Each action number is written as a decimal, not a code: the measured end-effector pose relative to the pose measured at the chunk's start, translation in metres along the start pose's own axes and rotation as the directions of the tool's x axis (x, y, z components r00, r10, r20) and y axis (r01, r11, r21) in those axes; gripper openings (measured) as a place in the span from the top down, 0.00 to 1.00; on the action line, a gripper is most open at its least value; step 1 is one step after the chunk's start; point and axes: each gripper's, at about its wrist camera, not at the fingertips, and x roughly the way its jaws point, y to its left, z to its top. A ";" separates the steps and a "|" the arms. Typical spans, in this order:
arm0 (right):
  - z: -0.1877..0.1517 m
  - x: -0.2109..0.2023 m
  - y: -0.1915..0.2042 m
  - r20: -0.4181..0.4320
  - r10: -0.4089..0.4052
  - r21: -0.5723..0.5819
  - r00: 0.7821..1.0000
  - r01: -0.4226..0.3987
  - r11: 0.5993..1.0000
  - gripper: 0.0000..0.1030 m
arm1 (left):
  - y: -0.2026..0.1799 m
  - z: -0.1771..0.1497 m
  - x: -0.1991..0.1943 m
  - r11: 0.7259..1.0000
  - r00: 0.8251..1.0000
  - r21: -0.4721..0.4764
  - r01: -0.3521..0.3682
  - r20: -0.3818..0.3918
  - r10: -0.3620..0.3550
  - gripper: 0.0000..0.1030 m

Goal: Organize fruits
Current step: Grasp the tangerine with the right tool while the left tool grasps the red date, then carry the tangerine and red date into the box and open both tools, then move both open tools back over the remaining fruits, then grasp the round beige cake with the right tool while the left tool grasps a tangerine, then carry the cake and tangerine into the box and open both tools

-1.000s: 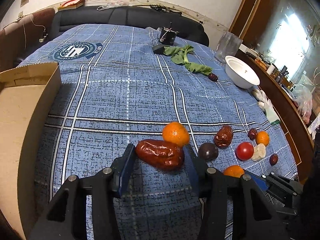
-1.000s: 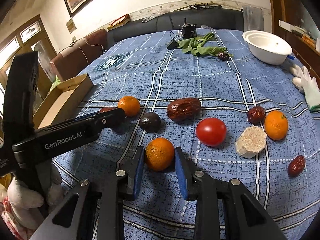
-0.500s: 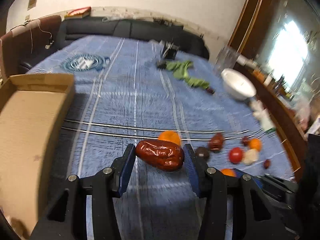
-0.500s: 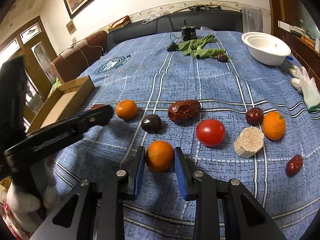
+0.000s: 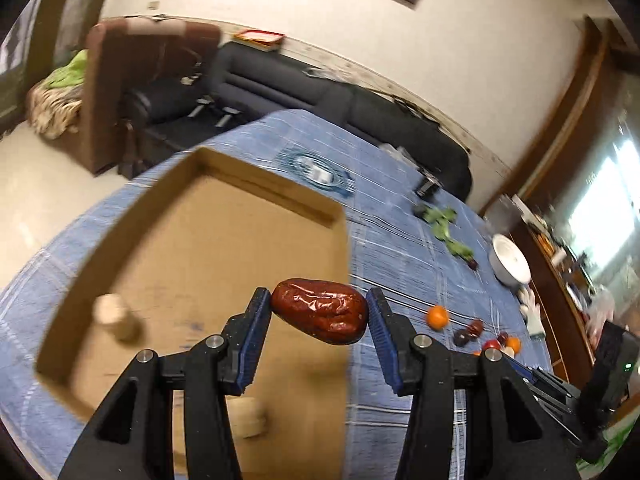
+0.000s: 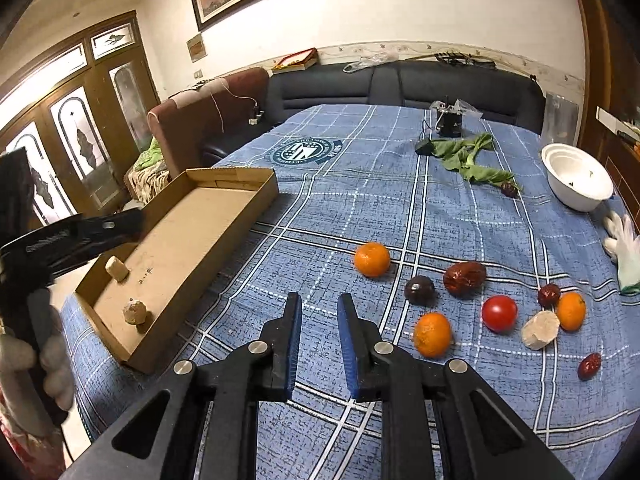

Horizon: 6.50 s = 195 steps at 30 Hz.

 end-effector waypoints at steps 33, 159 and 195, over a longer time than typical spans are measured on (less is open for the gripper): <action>0.011 0.025 -0.016 -0.056 -0.040 0.028 0.998 0.041 0.999 0.72 | 0.048 0.011 0.011 0.961 0.961 0.032 -0.273 -0.029 0.274 0.53; -0.024 0.008 -0.159 -0.062 -0.275 0.270 0.960 0.281 0.921 0.68 | -0.174 -0.050 0.163 0.914 0.967 0.387 0.118 -0.253 -0.018 0.72; 0.050 0.114 0.144 -0.150 0.188 -0.154 0.971 -0.211 0.965 0.66 | 0.063 0.045 0.099 0.945 0.908 0.126 -0.302 -0.265 0.325 0.71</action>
